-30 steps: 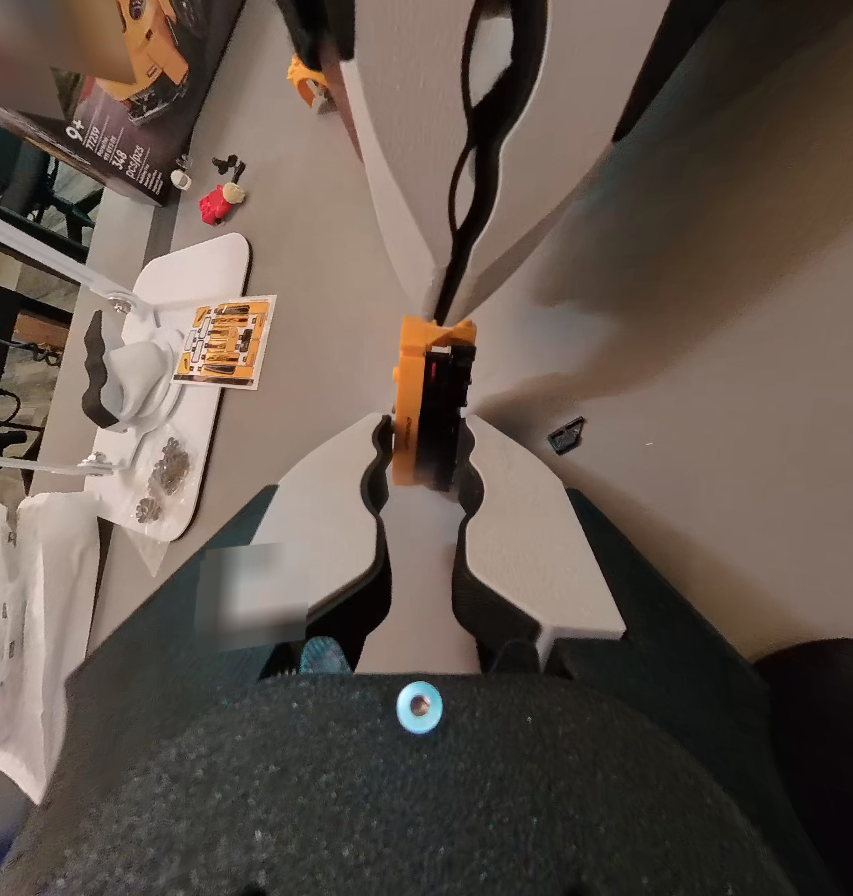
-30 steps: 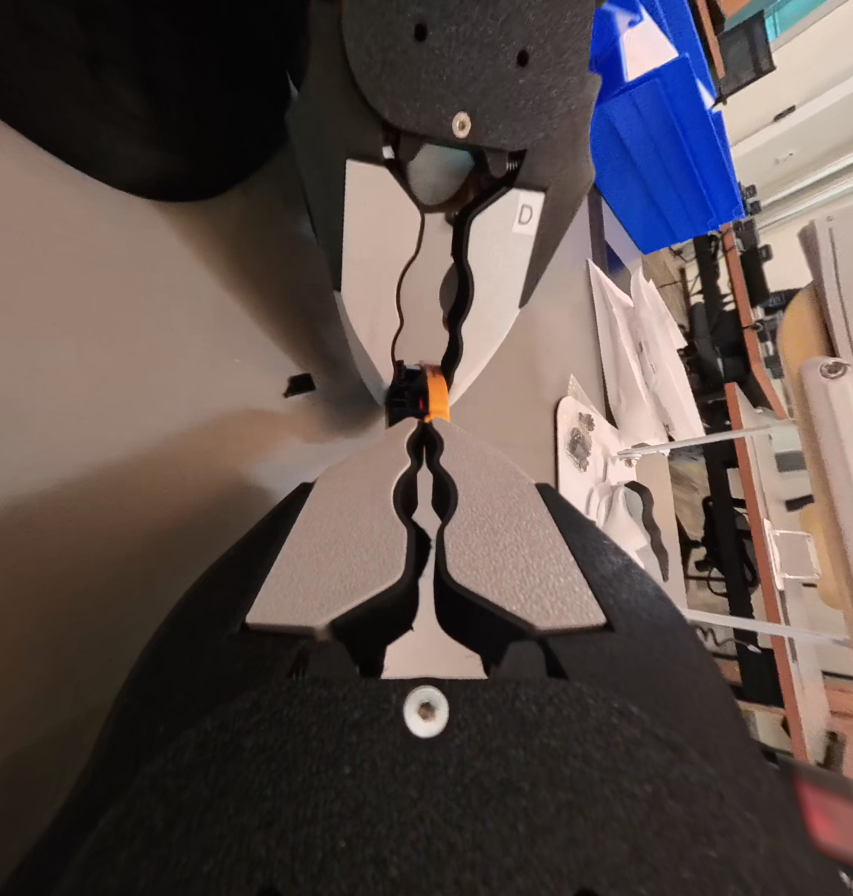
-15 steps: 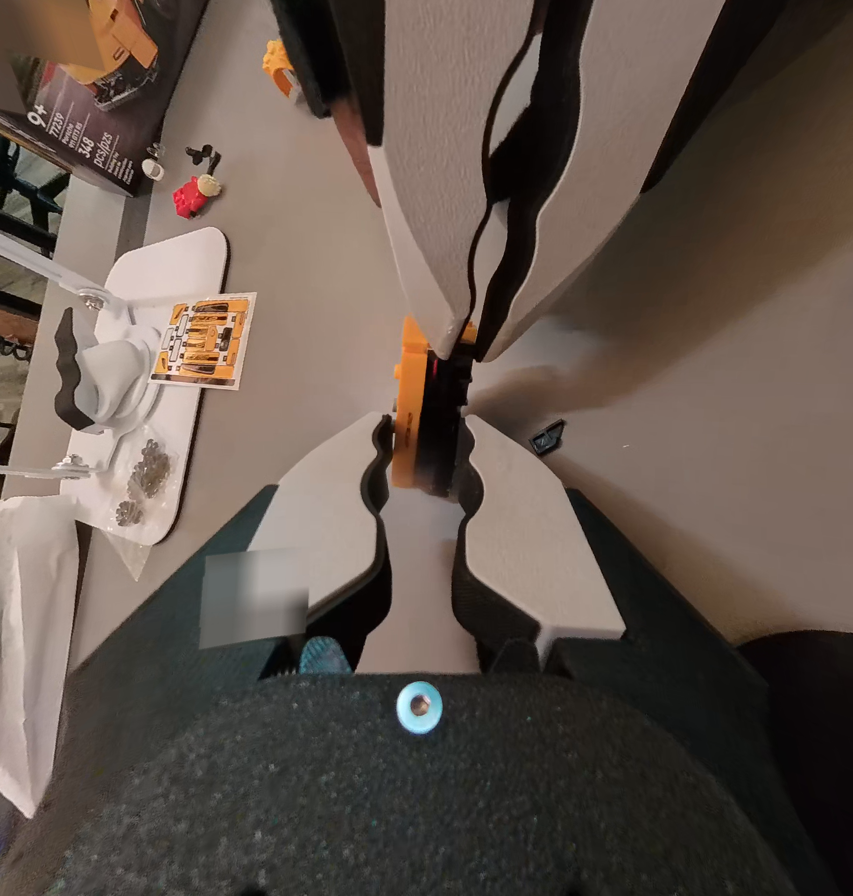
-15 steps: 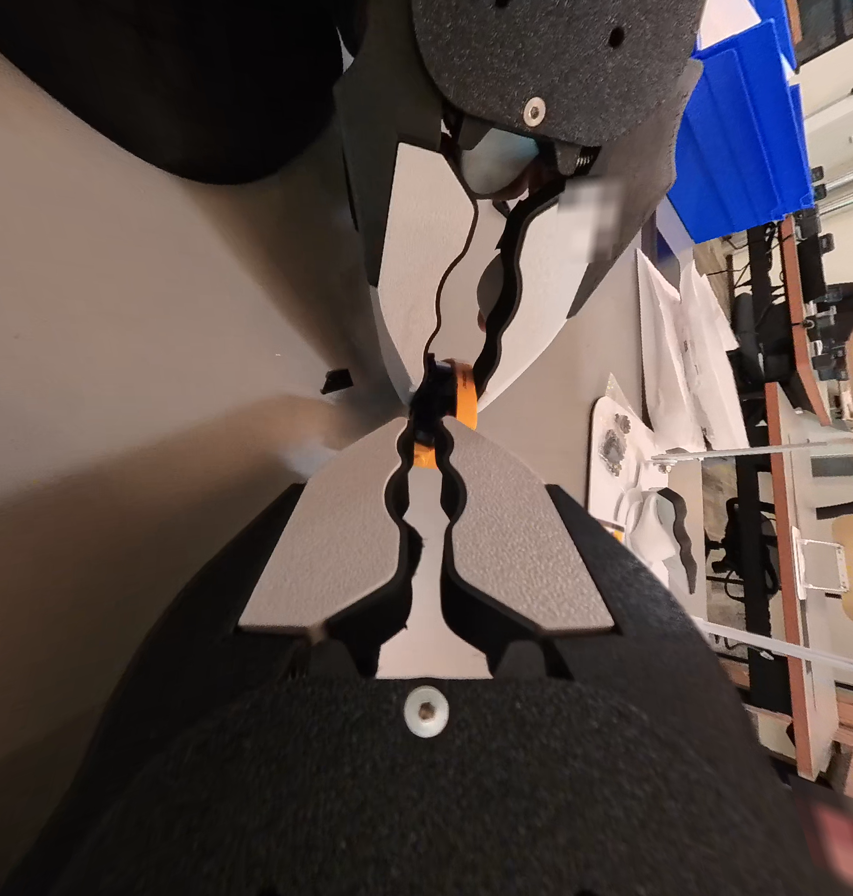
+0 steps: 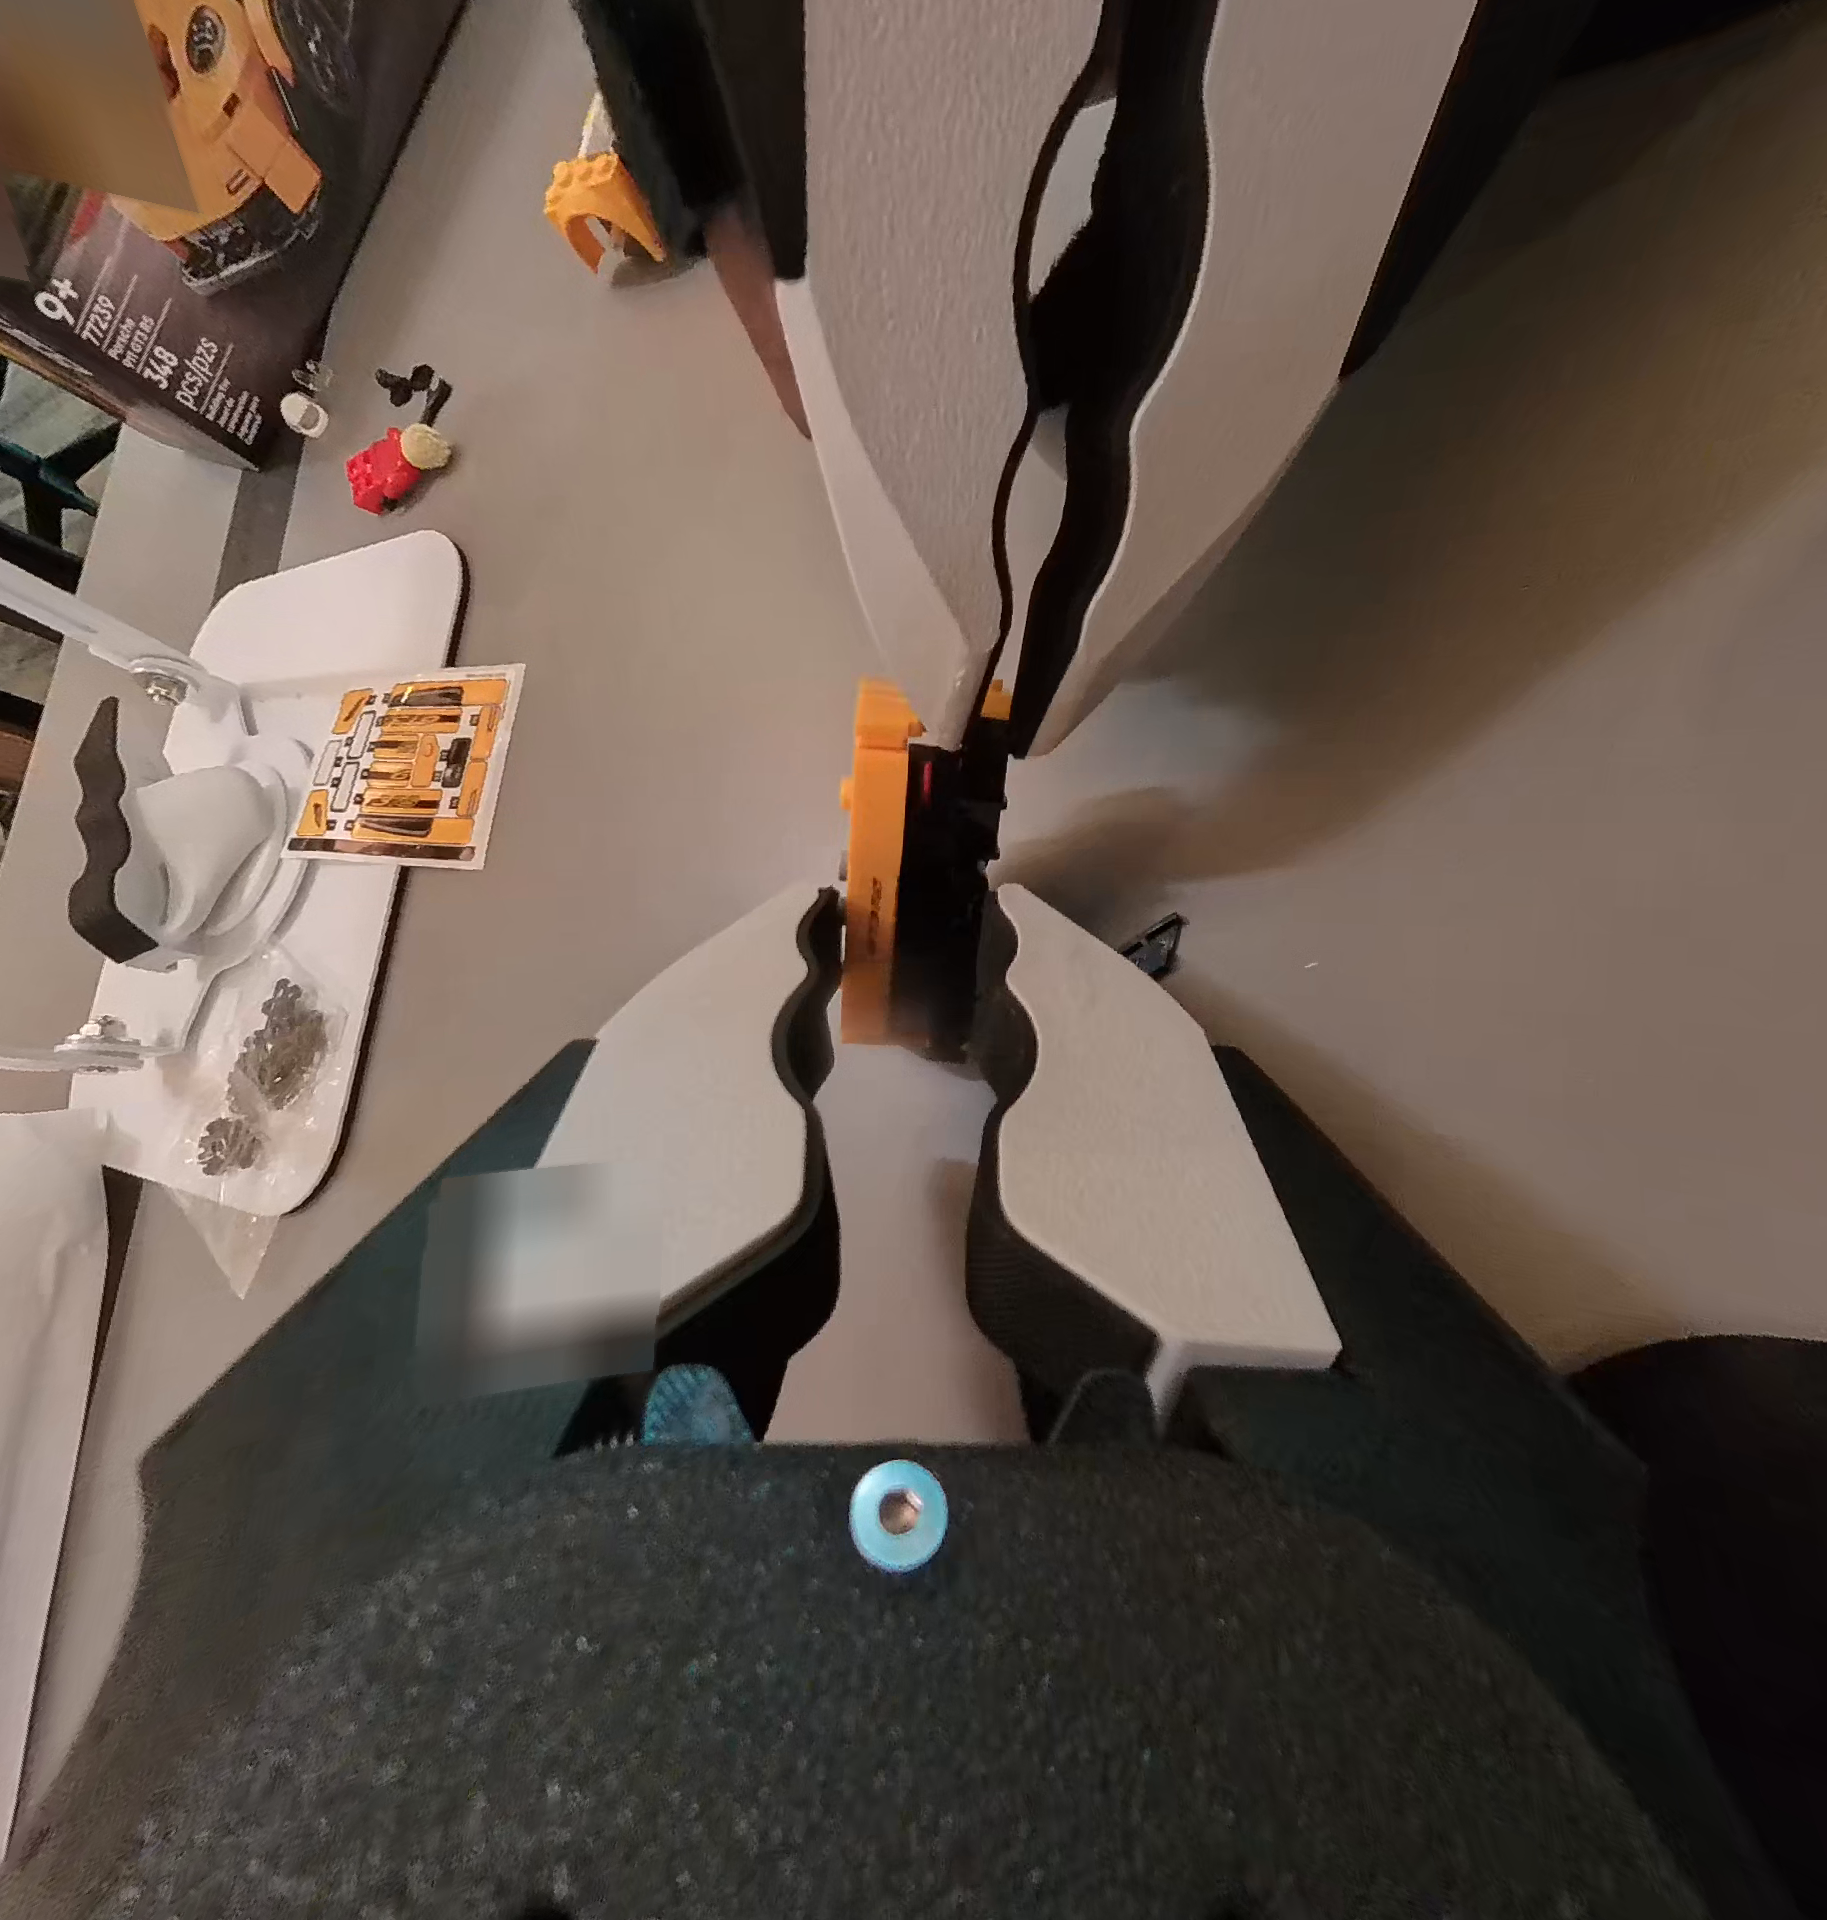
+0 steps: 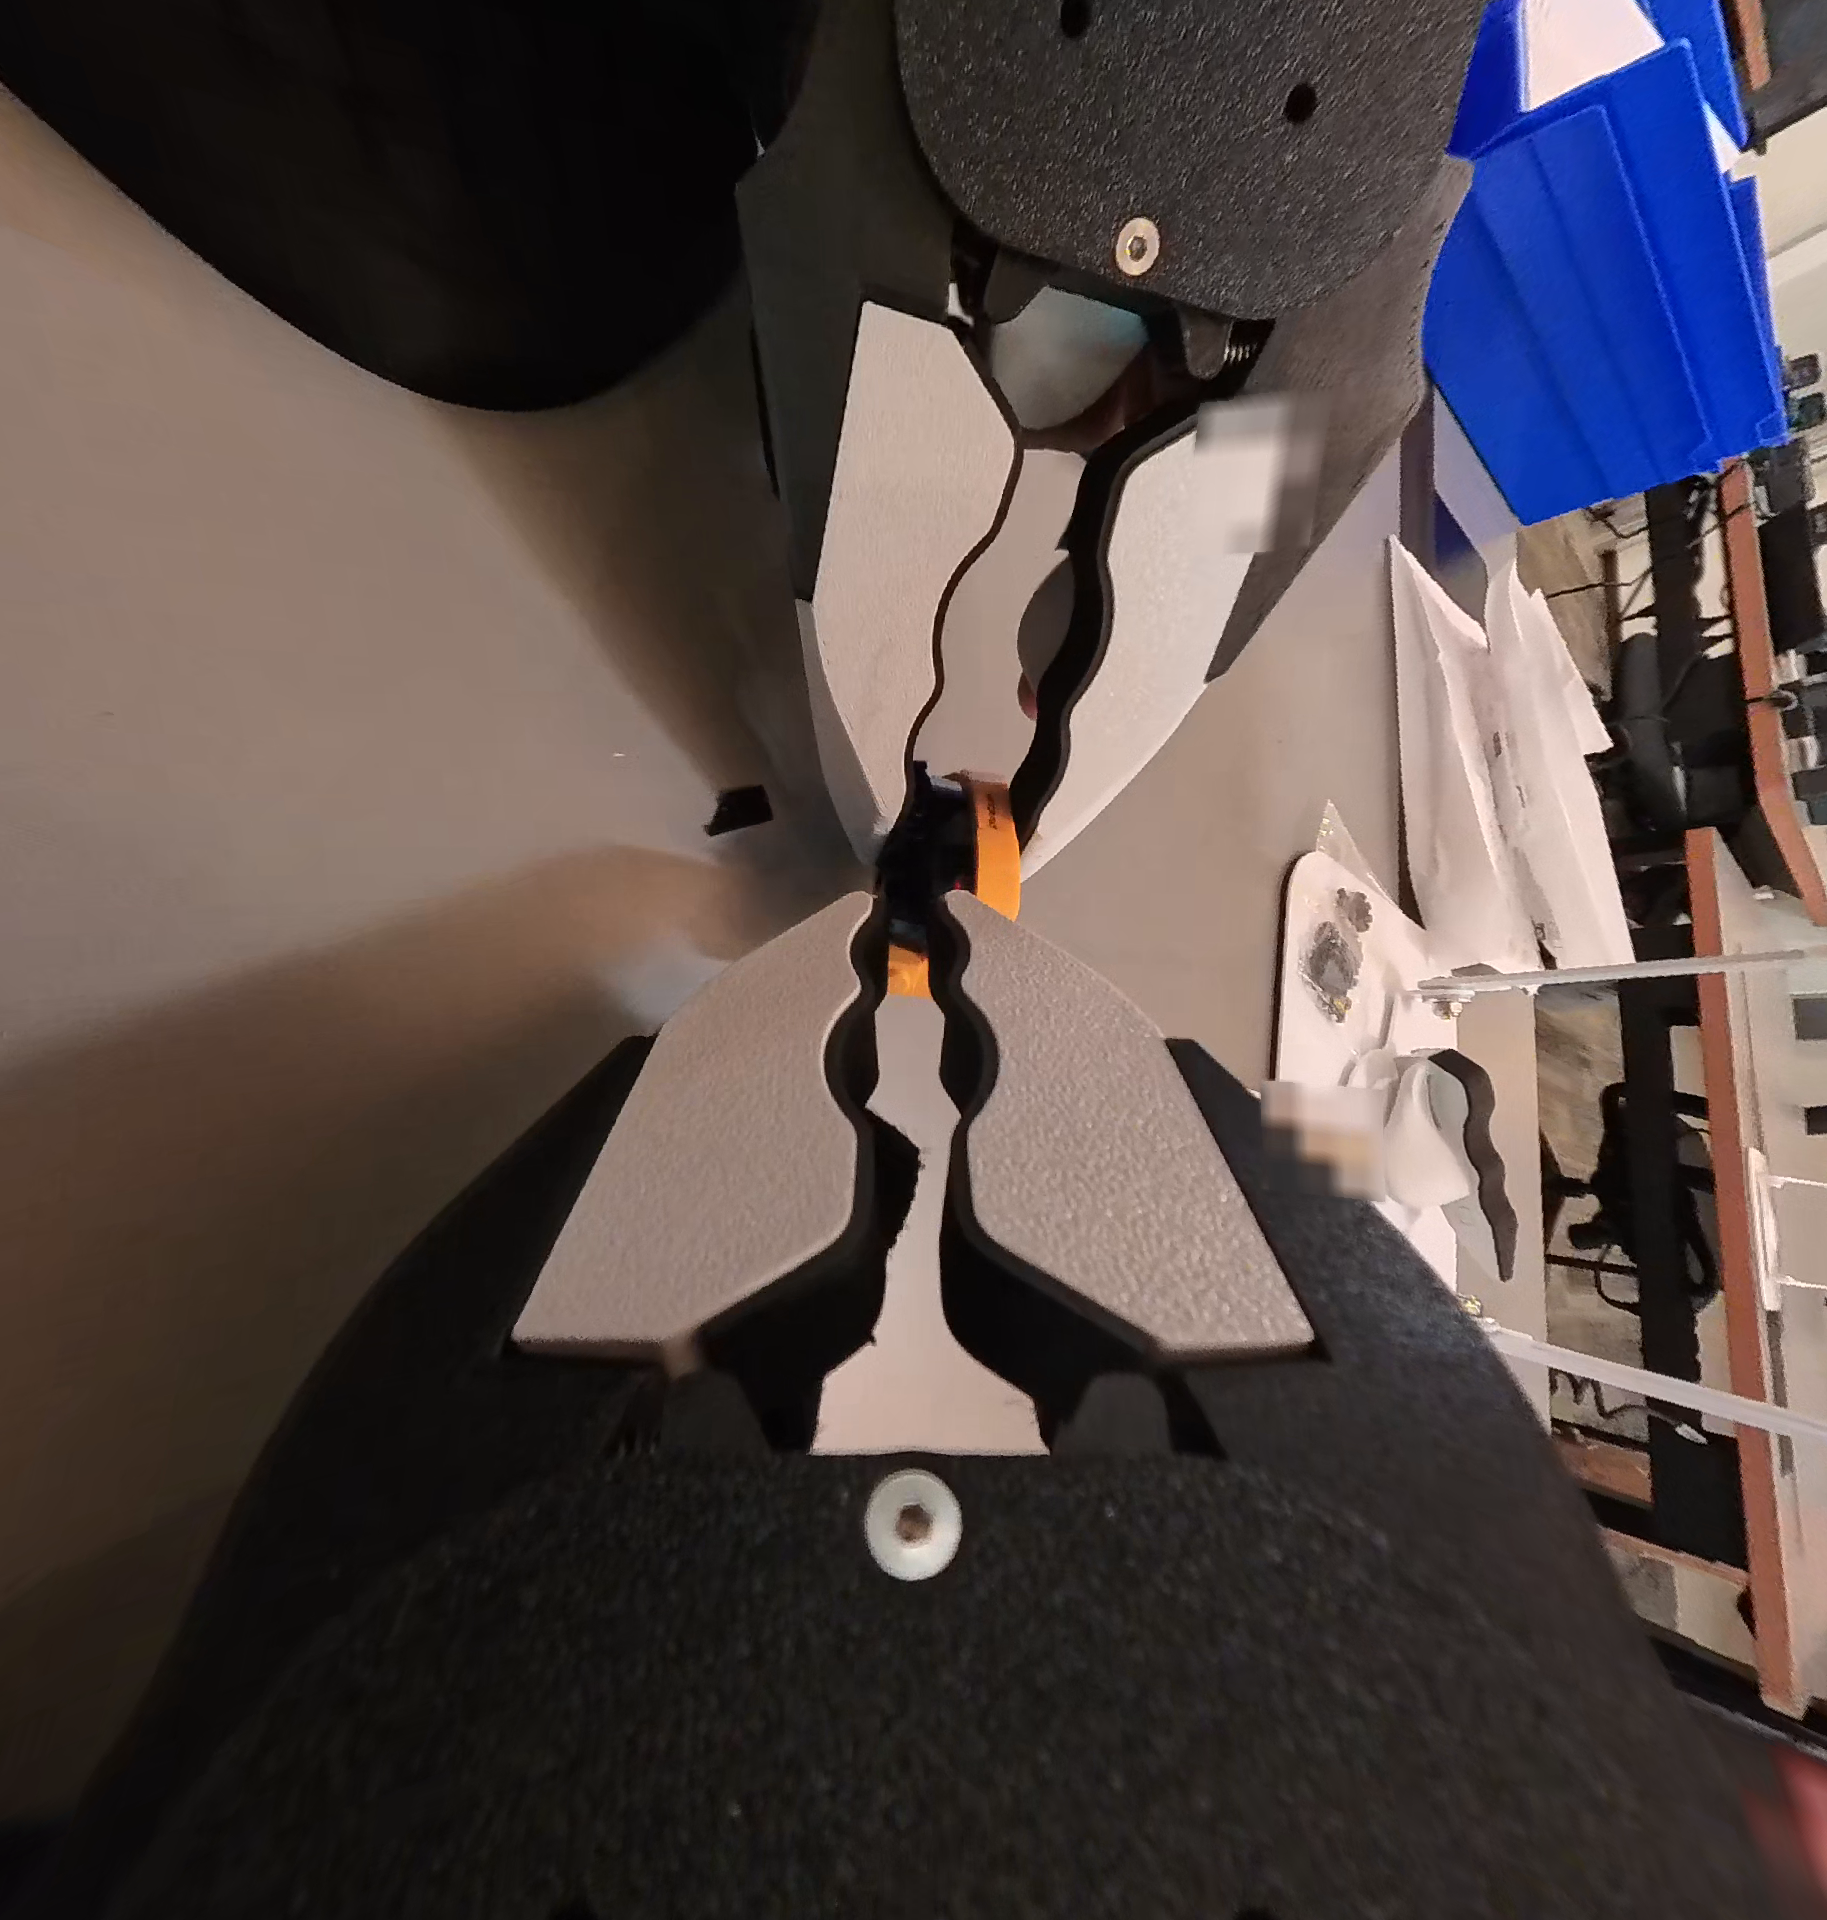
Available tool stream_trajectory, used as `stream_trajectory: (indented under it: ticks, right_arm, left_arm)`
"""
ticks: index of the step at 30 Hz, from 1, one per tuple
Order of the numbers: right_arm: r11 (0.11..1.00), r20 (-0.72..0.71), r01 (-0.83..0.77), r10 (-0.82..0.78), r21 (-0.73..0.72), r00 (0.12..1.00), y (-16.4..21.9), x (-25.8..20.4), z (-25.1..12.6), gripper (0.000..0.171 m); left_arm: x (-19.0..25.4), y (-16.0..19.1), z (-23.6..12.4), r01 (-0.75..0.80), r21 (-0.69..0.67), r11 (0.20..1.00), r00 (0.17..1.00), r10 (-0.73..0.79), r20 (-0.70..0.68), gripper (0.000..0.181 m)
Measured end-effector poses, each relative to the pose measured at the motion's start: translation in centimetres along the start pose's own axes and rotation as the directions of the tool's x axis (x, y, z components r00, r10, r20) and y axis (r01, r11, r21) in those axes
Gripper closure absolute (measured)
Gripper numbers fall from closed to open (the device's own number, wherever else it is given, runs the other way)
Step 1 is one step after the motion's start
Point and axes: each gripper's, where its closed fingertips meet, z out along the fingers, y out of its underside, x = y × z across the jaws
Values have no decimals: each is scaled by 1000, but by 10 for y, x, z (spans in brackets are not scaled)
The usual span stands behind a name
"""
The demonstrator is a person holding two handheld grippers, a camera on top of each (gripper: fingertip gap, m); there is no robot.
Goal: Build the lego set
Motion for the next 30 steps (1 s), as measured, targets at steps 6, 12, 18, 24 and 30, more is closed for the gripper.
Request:
stream_trajectory:
  ticks: [6, 12, 18, 24, 30]
  right_arm:
    - [1000, 21, 0, 0, -10, 1000, 2, 0, -4, 164]
    - [994, -4, -83, 83, 74, 996, -5, 10, -13, 164]
    - [942, 82, -318, 310, 110, 947, 8, 12, -3, 164]
    - [943, 195, -332, 332, -36, 923, 26, -14, 10, 164]
    - [933, 237, -337, 358, -126, 903, 38, -25, 15, 164]
  left_arm:
    - [-4, 7, 0, -14, -36, 999, 1000, 15, 19, 156]
    - [-6, 9, -3, 28, -14, 1000, 1000, -28, 5, 156]
    - [-19, 13, -3, 41, -15, 999, 996, -40, 82, 156]
    - [-27, 20, -3, 43, -40, 998, 991, -37, 131, 156]
    - [-27, 20, -2, 38, -44, 998, 990, -31, 140, 156]
